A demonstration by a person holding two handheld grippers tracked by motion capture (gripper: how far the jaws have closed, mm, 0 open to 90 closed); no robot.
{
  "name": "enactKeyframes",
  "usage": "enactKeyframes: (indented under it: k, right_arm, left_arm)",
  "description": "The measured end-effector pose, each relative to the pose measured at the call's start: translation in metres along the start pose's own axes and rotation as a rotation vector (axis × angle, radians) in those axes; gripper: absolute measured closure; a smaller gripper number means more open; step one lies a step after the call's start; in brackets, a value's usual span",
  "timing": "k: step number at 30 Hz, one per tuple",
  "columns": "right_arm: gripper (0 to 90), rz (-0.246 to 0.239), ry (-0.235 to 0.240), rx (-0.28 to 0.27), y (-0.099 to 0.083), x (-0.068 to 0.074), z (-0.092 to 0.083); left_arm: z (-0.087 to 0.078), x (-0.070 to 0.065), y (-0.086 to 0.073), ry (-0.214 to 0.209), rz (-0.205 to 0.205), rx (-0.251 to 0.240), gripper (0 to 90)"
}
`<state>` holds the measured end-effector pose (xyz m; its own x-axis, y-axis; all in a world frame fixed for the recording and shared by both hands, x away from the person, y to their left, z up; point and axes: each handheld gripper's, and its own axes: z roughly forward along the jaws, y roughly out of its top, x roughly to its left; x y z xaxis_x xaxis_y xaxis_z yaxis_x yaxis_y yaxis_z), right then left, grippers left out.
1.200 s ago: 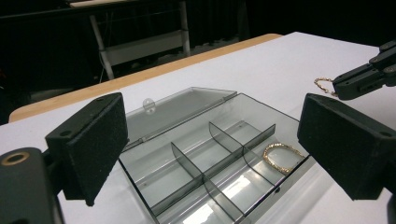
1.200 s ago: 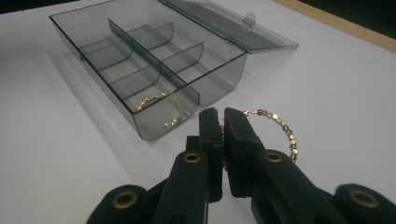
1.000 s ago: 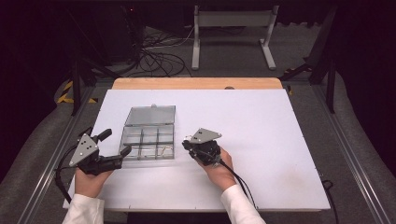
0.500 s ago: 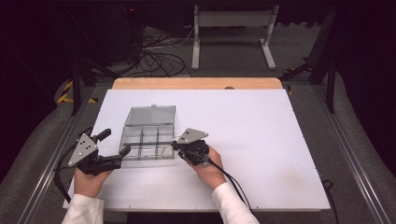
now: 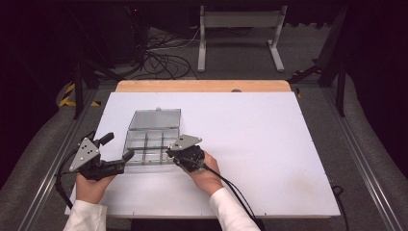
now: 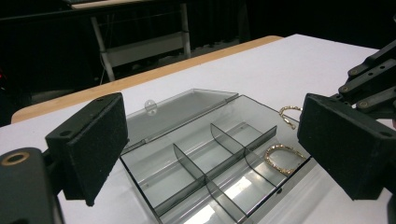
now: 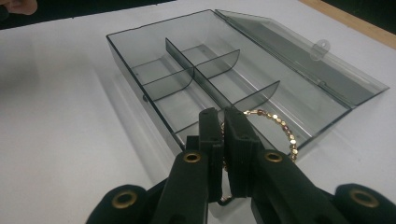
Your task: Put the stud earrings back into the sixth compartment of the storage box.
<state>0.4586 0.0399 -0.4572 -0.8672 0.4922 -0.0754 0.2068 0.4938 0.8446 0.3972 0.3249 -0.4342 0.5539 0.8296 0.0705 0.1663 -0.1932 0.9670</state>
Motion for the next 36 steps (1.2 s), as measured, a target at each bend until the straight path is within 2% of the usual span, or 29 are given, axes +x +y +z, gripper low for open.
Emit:
enactKeyframes:
  k: [15, 22, 30, 36]
  right_arm:
    - [86.8, 0.004, 0.035, 0.02, 0.003, 0.007, 0.018]
    - [85.8, 0.023, 0.045, 0.023, 0.003, 0.007, 0.022]
    - [65.0, 0.062, 0.047, -0.006, 0.004, 0.001, 0.017]
    - [49.9, 0.084, 0.048, -0.049, 0.005, -0.004, 0.009]
  left_arm:
    - [-0.001, 0.001, 0.0, 0.001, 0.0, 0.0, 9.3]
    - [-0.001, 0.001, 0.0, 0.002, -0.002, -0.003, 9.3]
    - [-0.001, 0.001, 0.0, 0.001, 0.001, 0.001, 9.3]
    - [0.0, 0.001, 0.0, 0.0, 0.001, 0.001, 9.3]
